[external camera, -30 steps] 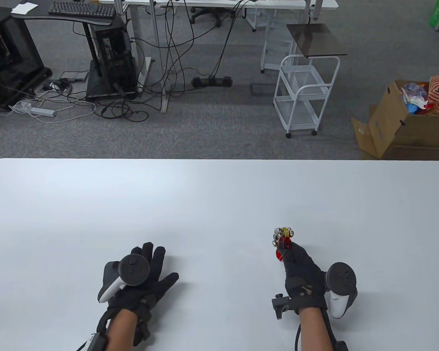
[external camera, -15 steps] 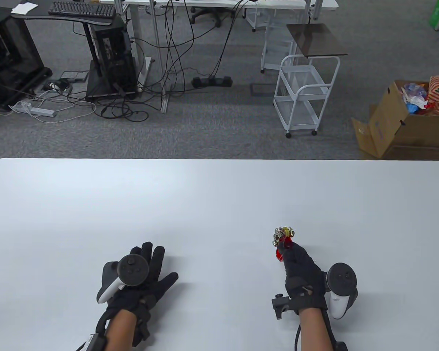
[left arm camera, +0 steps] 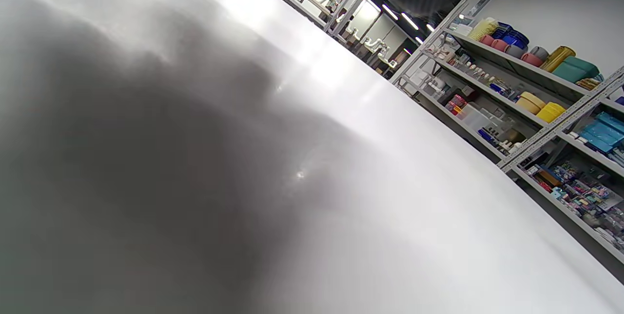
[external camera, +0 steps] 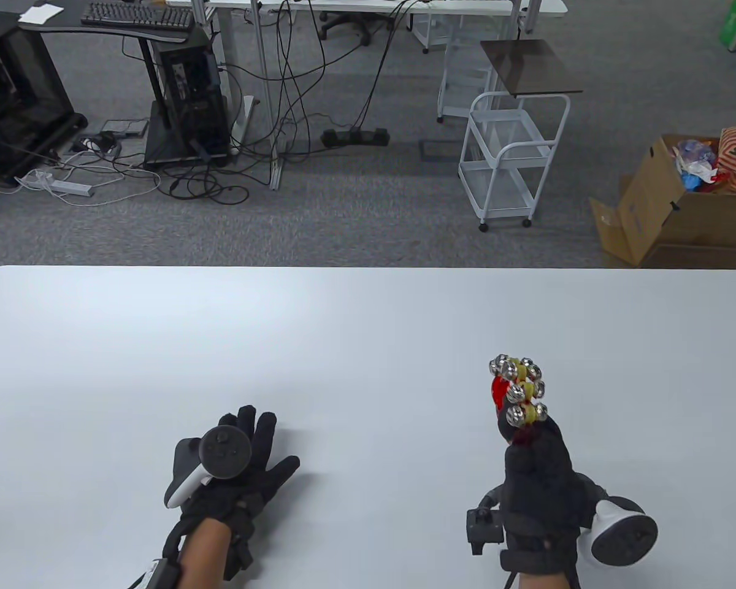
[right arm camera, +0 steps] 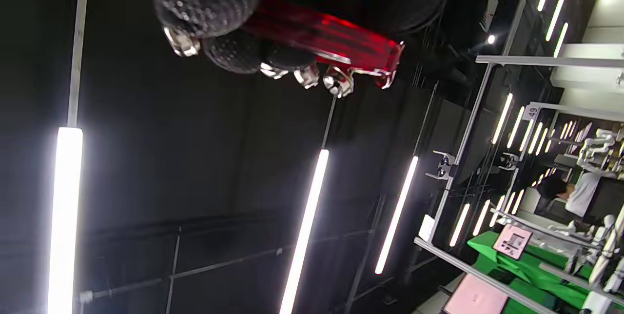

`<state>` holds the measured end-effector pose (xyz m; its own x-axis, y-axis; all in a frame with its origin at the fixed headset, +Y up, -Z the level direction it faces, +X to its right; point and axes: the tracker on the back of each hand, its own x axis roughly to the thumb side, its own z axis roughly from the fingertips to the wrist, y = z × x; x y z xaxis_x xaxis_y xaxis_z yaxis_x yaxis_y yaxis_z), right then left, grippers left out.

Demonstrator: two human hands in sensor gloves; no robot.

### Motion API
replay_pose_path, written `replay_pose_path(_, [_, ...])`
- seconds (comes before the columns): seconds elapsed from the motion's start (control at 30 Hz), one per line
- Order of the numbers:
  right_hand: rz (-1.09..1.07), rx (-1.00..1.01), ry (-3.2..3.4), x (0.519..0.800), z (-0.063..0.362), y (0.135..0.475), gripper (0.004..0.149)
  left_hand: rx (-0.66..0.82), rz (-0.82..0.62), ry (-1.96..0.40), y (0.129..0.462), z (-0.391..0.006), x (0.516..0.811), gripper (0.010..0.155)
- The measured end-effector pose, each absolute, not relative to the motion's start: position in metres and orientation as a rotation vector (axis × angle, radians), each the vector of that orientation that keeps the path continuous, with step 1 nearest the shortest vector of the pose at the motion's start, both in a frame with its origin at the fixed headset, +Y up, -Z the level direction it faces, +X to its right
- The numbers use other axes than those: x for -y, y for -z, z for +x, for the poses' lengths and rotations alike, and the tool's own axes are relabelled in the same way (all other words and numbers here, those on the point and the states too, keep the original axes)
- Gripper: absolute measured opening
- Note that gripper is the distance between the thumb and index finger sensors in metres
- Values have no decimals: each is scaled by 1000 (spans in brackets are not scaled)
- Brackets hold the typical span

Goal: Shake a handbell

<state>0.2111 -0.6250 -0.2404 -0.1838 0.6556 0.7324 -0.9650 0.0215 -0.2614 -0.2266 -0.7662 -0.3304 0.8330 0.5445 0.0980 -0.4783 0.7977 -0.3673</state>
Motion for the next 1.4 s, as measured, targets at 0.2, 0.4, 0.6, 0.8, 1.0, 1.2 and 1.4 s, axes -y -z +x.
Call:
replay_pose_path(0.2, [77,328,-1768,722,225,319,47,221,-325,-565,327,-225,763,88])
replay_pose_path(0.4, [-64,193,-1733,753,230,332,47,214,-307,-589,325,-228,761,88])
replay_pose_path(0.6, [-40,212,-1739,749,227,329,47,207,-319,-580,326,-226,763,88])
replay_pose_path(0.8, [-43,181,-1773,750,224,331,47,209,-311,-574,327,-226,763,88])
replay_pose_path(1.0, [-131,94,-1870,746,221,327,47,213,-295,-570,327,-226,763,87])
replay_pose_path(1.2, [360,493,-1701,660,207,287,46,215,-276,-580,327,-227,762,87])
replay_pose_path(1.4, [438,654,-1598,644,214,269,46,217,-269,-574,327,-226,763,87])
